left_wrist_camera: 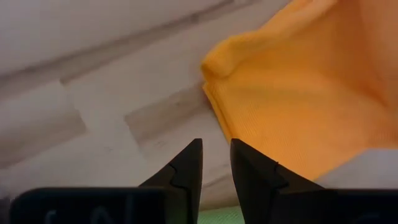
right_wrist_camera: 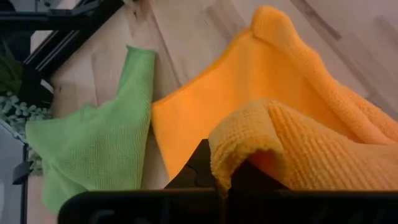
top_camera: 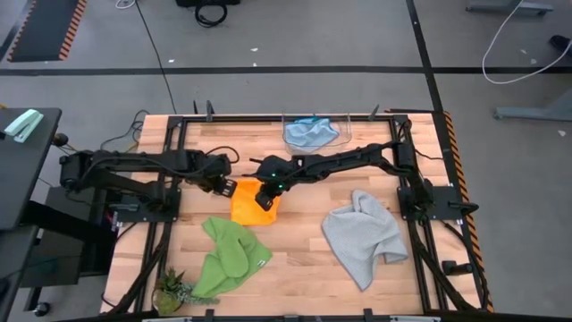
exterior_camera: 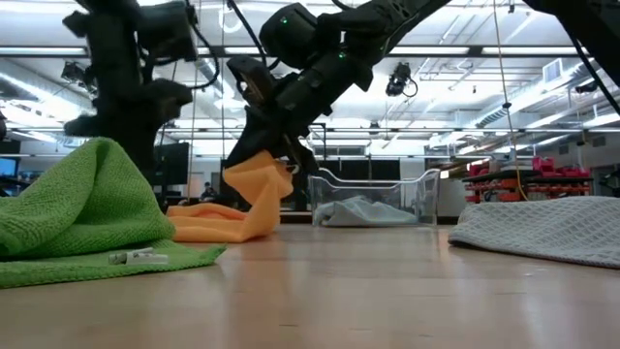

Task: Fold microfiber towels
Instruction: Fold the orange microfiber cloth

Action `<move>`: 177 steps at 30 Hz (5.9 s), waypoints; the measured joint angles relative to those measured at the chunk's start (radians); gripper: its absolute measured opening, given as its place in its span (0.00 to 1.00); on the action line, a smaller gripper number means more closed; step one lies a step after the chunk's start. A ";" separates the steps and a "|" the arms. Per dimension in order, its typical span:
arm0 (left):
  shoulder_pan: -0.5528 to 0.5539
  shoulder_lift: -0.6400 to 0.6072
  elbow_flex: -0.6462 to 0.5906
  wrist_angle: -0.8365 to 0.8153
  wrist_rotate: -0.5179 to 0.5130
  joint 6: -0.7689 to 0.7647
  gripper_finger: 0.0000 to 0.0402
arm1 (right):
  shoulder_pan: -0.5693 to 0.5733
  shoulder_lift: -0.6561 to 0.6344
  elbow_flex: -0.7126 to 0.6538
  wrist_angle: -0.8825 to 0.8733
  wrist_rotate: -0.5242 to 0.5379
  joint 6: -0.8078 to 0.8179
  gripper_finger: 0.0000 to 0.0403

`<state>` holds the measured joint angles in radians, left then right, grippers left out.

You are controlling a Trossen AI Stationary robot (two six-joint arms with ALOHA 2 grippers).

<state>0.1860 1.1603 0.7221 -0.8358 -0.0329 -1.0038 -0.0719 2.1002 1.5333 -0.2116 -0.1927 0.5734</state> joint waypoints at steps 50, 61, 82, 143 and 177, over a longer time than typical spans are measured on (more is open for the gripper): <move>0.037 0.338 -0.102 0.716 0.217 -0.025 0.20 | -0.005 -0.007 -0.019 -0.117 0.057 0.036 0.00; 0.042 0.354 -0.101 0.720 0.201 -0.039 0.23 | -0.048 0.002 -0.018 -0.059 0.021 0.040 0.00; 0.046 0.353 -0.101 0.762 0.199 -0.033 0.23 | -0.063 0.017 -0.018 -0.018 -0.131 -0.005 0.33; 0.064 0.344 -0.101 0.705 0.211 0.000 0.23 | 0.023 -0.015 0.110 -0.484 0.225 -0.373 0.02; 0.113 0.331 -0.102 0.702 0.234 0.030 0.22 | 0.069 -0.013 0.024 -0.253 0.102 -0.268 0.00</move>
<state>0.2992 1.4915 0.6201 -0.1340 0.2006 -0.9738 -0.0034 2.0869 1.5574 -0.4651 -0.0904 0.3059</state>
